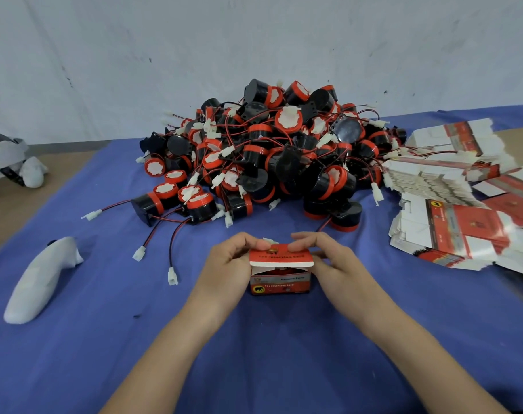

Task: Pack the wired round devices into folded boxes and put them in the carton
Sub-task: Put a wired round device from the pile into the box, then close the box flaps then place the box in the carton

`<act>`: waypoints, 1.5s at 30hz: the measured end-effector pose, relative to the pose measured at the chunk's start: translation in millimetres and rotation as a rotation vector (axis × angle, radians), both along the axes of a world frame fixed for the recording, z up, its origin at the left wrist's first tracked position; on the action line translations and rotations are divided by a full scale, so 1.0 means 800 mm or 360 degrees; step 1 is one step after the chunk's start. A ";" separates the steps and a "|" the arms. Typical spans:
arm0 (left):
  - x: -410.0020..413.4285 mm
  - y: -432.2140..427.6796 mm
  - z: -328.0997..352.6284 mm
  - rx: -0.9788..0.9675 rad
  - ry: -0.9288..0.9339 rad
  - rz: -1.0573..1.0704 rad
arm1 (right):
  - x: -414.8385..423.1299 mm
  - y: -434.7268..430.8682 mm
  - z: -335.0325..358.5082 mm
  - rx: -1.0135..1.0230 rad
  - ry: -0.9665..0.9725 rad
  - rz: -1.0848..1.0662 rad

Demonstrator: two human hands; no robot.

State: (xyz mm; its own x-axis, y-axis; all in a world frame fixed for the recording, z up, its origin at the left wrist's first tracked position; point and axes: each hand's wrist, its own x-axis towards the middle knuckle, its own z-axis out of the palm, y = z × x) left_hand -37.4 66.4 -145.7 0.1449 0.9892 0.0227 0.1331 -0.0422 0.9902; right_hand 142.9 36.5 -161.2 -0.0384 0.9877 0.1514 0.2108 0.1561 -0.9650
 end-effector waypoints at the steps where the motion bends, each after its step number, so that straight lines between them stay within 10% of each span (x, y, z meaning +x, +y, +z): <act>1: 0.000 -0.001 0.000 0.0019 0.0026 0.0006 | 0.001 0.000 -0.002 0.0015 -0.0021 0.0011; 45: -0.041 -0.011 -0.020 0.0667 0.0843 -0.0474 | 0.027 -0.001 0.001 0.0176 -0.0878 0.0265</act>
State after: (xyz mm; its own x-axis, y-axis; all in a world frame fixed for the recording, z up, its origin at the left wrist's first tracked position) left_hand -70.1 58.0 -161.9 0.5022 0.8300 0.2426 0.5128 -0.5117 0.6893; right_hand 164.1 35.8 -160.3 -0.2942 0.9411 0.1667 0.6414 0.3237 -0.6956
